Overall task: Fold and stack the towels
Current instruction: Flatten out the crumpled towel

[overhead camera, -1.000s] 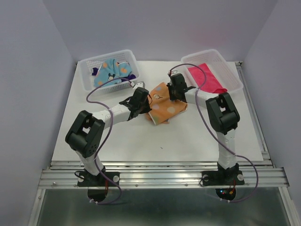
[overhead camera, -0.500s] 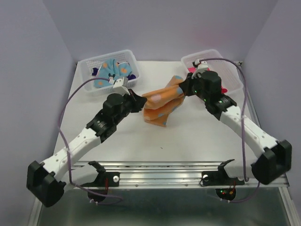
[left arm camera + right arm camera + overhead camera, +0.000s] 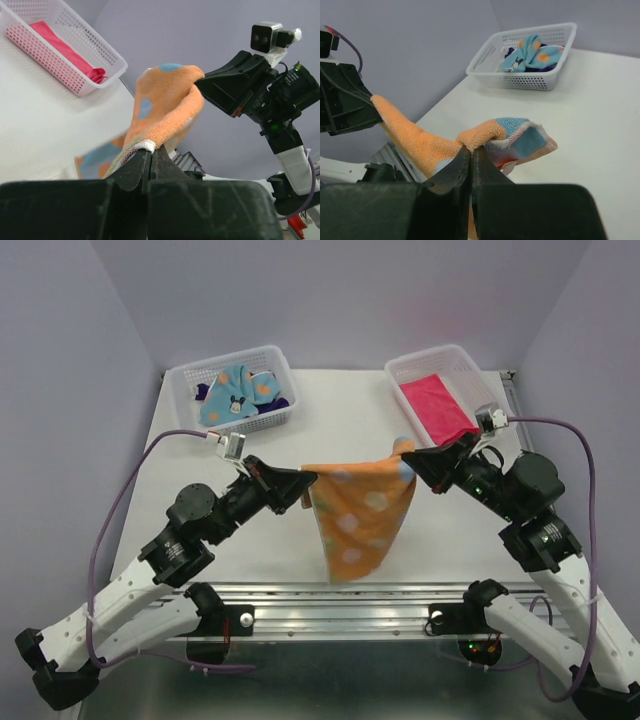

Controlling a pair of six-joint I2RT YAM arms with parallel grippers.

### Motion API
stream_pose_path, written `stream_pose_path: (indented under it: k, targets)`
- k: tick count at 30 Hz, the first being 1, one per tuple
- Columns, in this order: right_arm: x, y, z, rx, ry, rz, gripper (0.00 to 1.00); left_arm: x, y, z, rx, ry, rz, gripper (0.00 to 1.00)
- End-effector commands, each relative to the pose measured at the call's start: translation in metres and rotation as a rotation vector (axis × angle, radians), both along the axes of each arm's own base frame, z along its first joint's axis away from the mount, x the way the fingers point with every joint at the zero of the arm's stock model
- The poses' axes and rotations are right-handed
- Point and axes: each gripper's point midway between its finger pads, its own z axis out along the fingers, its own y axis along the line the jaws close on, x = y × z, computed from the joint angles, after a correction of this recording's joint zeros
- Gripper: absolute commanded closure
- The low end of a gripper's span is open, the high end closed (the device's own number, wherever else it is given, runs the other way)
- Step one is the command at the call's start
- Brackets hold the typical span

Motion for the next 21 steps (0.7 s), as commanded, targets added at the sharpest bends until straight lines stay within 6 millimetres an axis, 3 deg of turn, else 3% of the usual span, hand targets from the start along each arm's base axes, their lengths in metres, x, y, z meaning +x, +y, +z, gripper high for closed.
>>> stream_pose_path:
  k: [1,3,6,7,9,10,11,12,13,14,15,16,17,18,20,21]
  targets:
    - [0.026,-0.006,-0.017,-0.001,0.092,-0.114,0.99,0.022,0.001,0.008,-0.003,-0.001,0.101,1.0]
    - [0.046,-0.01,-0.028,-0.021,0.125,-0.187,0.99,0.045,0.003,-0.007,0.051,0.048,0.202,1.0]
    - [0.09,-0.012,-0.06,-0.085,0.197,-0.315,0.99,0.099,0.027,-0.039,0.157,0.134,0.434,1.0]
    - [0.105,-0.017,-0.07,-0.108,0.211,-0.374,0.99,0.108,0.025,-0.047,0.175,0.148,0.417,1.0]
    - [0.128,-0.016,-0.085,-0.142,0.233,-0.425,0.99,0.141,0.028,-0.083,0.238,0.214,0.436,1.0]
    - [0.15,-0.014,-0.108,-0.192,0.282,-0.468,0.99,0.16,0.038,-0.089,0.237,0.222,0.462,1.0]
    - [0.171,-0.009,-0.127,-0.234,0.319,-0.487,0.99,0.181,0.037,-0.117,0.295,0.273,0.476,0.99]
    - [0.18,-0.008,-0.135,-0.251,0.334,-0.5,0.94,0.19,0.037,-0.131,0.336,0.307,0.472,0.92]
    - [0.189,-0.004,-0.14,-0.269,0.339,-0.498,0.85,0.207,0.041,-0.125,0.348,0.305,0.489,0.81]
    - [0.198,-0.001,-0.148,-0.291,0.351,-0.494,0.74,0.218,0.039,-0.152,0.409,0.366,0.498,0.73]
    - [0.202,0.004,-0.154,-0.305,0.364,-0.474,0.51,0.223,0.04,-0.158,0.444,0.373,0.505,0.63]
    - [0.212,0.014,-0.158,-0.316,0.382,-0.447,0.42,0.226,0.04,-0.159,0.461,0.376,0.513,0.54]
    - [0.211,0.017,-0.163,-0.338,0.395,-0.426,0.3,0.229,0.04,-0.157,0.457,0.372,0.52,0.23]
    - [0.212,0.02,-0.164,-0.34,0.396,-0.408,0.23,0.228,0.041,-0.153,0.457,0.355,0.518,0.01]
    - [0.206,0.024,-0.168,-0.348,0.391,-0.367,0.08,0.223,0.046,-0.151,0.452,0.343,0.537,0.01]
    - [0.202,0.026,-0.168,-0.337,0.389,-0.349,0.0,0.217,0.049,-0.139,0.424,0.32,0.541,0.01]
